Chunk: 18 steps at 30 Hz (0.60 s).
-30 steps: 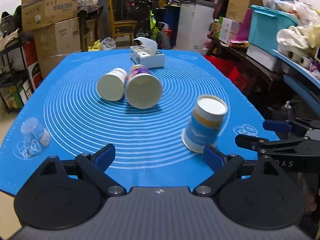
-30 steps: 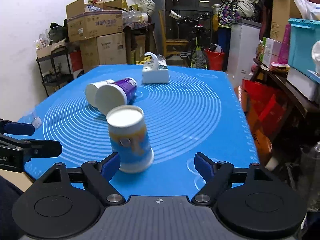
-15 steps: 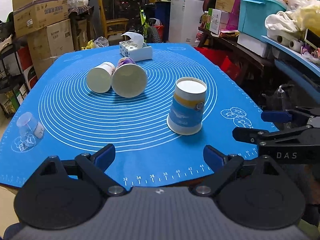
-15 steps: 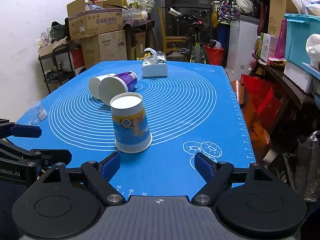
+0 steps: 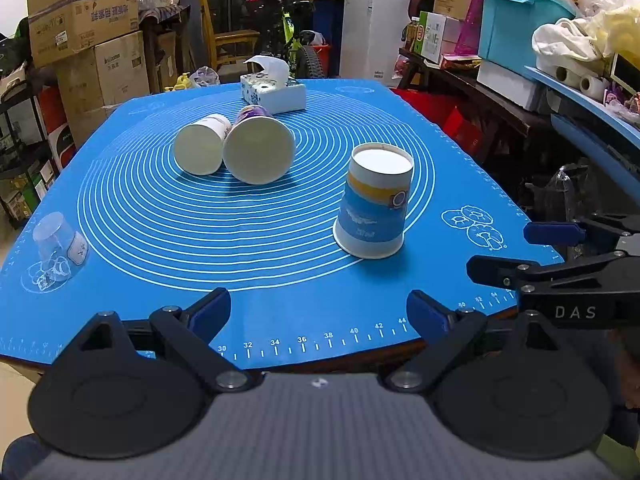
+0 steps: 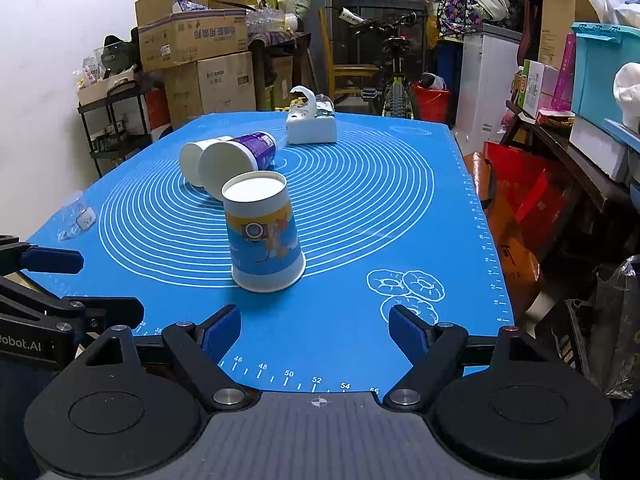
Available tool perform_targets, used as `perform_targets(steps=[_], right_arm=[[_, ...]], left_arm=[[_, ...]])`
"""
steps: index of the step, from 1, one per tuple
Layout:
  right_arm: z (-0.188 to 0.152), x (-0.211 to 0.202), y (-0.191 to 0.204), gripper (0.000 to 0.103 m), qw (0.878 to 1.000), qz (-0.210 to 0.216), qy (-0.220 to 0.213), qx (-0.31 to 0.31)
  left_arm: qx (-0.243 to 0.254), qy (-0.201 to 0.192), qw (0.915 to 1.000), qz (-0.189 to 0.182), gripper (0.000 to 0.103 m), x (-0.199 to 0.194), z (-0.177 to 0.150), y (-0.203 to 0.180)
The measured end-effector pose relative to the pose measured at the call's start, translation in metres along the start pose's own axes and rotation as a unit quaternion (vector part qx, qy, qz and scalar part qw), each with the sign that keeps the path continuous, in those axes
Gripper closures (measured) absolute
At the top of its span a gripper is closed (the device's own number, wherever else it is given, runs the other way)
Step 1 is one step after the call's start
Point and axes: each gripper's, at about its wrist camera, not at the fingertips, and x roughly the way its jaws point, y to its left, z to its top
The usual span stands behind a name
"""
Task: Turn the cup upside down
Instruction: 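Open the right tool and withdraw it from the inverted cup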
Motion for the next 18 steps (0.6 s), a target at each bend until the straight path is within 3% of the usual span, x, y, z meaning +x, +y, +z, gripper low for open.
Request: perform_targets(steps=[18], right_arm=[[-0.0004,0.0015,-0.0004,0.019,1.000,0.001,0.002,-0.001]], left_arm=[[-0.004,0.002,1.0000,0.002,0.009,0.0014,0.0005,0.0028]])
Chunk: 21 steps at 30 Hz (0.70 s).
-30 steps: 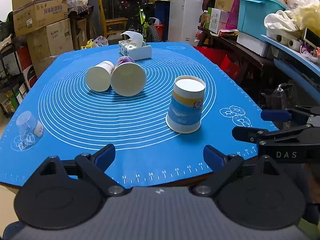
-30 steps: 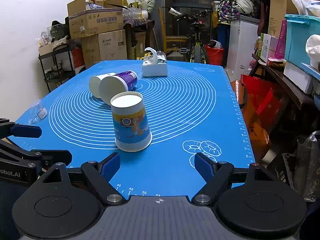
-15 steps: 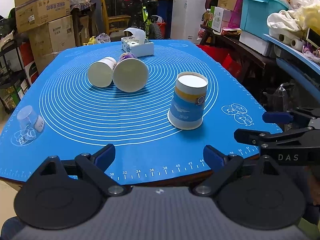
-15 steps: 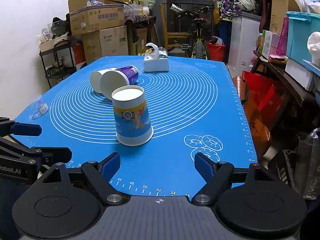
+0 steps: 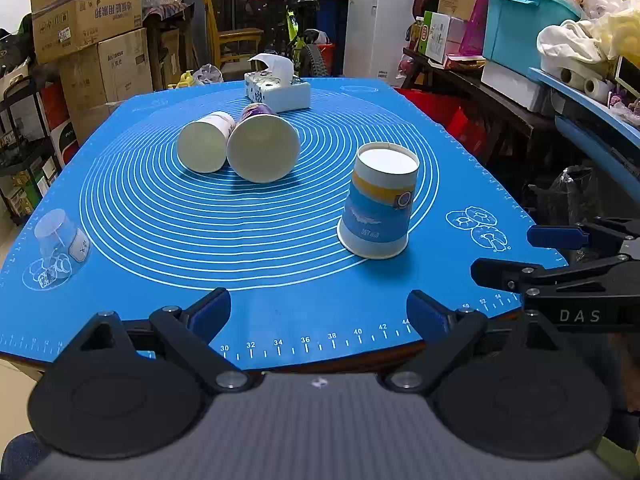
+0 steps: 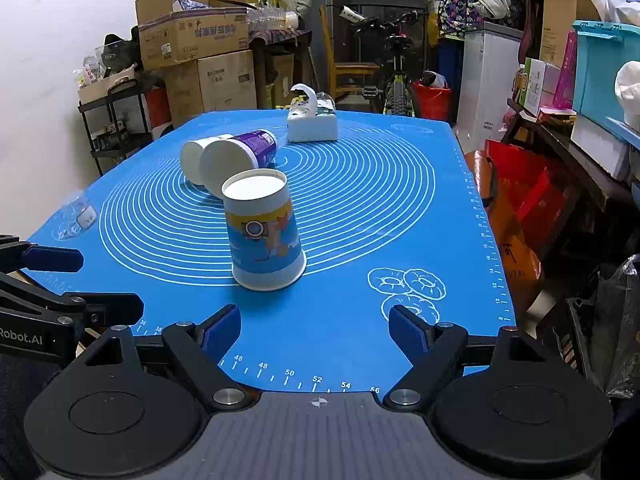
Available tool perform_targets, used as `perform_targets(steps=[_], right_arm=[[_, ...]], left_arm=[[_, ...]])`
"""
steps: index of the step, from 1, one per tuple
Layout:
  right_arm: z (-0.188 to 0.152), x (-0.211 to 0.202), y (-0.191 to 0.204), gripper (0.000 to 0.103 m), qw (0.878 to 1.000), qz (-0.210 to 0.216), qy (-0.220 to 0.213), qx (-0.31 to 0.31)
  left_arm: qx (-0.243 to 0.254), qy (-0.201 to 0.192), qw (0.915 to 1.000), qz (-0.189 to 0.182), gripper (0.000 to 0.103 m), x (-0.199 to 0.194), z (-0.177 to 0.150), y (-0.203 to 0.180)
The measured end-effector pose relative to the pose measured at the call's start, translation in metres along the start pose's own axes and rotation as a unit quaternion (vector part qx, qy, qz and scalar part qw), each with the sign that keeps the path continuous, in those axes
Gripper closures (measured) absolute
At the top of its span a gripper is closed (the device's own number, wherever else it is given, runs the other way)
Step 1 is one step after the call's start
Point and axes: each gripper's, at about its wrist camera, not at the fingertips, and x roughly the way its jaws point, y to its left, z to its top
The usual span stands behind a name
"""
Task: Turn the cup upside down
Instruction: 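Open the right tool and withdraw it from the inverted cup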
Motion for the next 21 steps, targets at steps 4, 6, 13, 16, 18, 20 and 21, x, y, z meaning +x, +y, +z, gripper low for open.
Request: perform_targets(steps=[4,6,13,16,18,20,21], right_arm=[[-0.0004,0.0008,0.0000,0.019,1.000,0.000,0.000,0.001],[-0.0004,0.0008,-0.0001,0.019,1.000,0.000,0.001,0.001],[-0.0007,0.0005,0.0000,0.019,1.000,0.001,-0.002,0.002],[-0.0007,0.0006,0.0000,0.019,1.000,0.001,-0.001,0.003],[-0.0004,0.0008,-0.0002,0.019,1.000,0.001,0.000,0.004],[-0.0003,0.0007,-0.0007,0.019,1.000,0.001,0.000,0.005],[-0.0003,0.0008,-0.0007,0.019,1.000,0.001,0.000,0.005]], left_arm=[[0.000,0.000,1.0000,0.000,0.009,0.0000,0.0000,0.0001],[0.000,0.000,1.0000,0.000,0.009,0.0000,0.0000,0.0001],[0.001,0.005,1.0000,-0.002,0.009,0.0026,-0.0009,0.0006],[0.000,0.005,1.0000,-0.002,0.009,0.0027,-0.0007,0.0003],[0.000,0.005,1.0000,-0.003,0.009,0.0026,-0.0004,0.0000],[0.001,0.005,1.0000,-0.005,0.009,0.0022,-0.0004,-0.0007],[0.001,0.005,1.0000,-0.004,0.009,0.0022,-0.0002,-0.0014]])
